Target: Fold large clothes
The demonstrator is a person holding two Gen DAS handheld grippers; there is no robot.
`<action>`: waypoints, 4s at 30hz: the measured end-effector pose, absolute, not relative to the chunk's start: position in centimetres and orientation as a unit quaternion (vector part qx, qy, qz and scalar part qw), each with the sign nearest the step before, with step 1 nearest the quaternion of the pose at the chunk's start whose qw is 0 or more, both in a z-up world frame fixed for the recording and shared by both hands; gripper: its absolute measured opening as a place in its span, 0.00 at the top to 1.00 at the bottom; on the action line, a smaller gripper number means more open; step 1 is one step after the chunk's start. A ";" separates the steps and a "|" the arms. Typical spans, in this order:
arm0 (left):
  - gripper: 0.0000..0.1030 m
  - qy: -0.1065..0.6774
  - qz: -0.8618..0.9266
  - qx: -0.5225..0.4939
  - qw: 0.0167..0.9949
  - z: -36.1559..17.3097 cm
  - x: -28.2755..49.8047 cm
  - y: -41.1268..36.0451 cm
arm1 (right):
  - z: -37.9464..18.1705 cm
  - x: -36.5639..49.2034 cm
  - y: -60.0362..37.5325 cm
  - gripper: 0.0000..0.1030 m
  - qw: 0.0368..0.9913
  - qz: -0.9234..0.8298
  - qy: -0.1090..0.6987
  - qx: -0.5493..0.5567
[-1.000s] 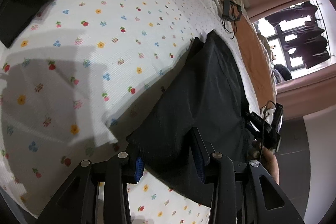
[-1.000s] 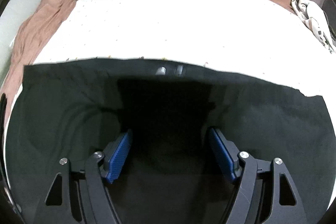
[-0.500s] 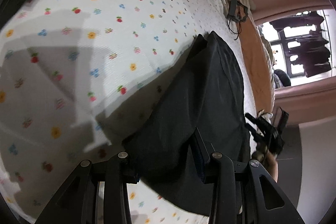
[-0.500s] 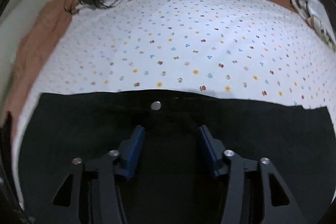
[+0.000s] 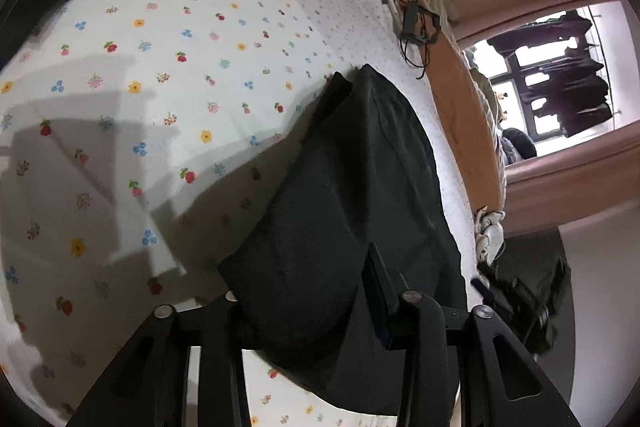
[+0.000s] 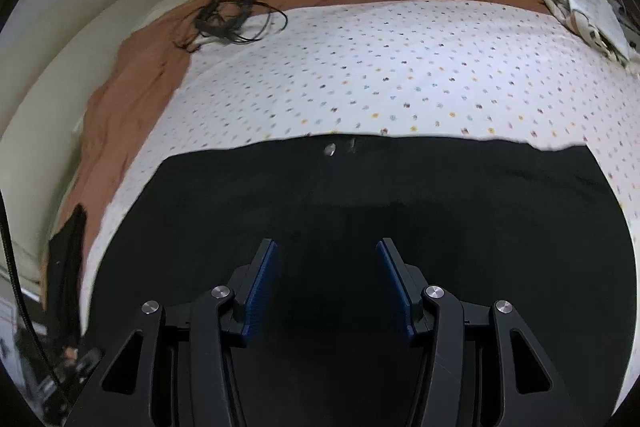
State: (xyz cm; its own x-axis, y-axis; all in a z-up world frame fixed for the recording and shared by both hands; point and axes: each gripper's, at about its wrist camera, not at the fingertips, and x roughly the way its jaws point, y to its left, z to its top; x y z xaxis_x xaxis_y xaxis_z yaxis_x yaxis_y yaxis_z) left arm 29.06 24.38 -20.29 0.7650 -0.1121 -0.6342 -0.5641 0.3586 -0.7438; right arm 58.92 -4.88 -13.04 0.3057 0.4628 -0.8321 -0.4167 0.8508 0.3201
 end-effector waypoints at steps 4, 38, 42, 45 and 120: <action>0.81 0.312 0.142 -0.543 0.767 -19.9 29.1 24.5 | -14.0 55.4 -6.4 0.48 0.797 0.275 0.537 0.031; 0.89 0.266 -0.025 -0.467 0.843 -5.1 37.1 15.8 | -19.1 40.4 -12.1 0.53 0.767 0.292 0.562 0.103; 0.89 0.270 -0.053 -0.445 0.852 -3.0 39.1 12.9 | -19.9 40.8 -13.4 0.53 0.754 0.309 0.560 0.150; 0.89 0.270 -0.073 -0.441 0.853 -1.9 40.3 11.4 | -19.3 41.0 -14.7 0.55 0.743 0.313 0.565 0.177; 0.36 0.509 0.005 -0.279 0.814 -15.6 45.7 0.9 | -14.7 44.9 -37.5 0.91 0.789 0.234 0.469 0.321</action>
State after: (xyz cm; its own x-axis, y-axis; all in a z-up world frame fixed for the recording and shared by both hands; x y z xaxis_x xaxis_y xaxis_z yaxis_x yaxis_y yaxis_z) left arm 45.71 0.91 -15.61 0.4810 -0.2758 -0.8322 -0.2926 0.8443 -0.4489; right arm 44.90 -37.52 -14.75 0.4508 0.6701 -0.5897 -0.0683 0.6845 0.7258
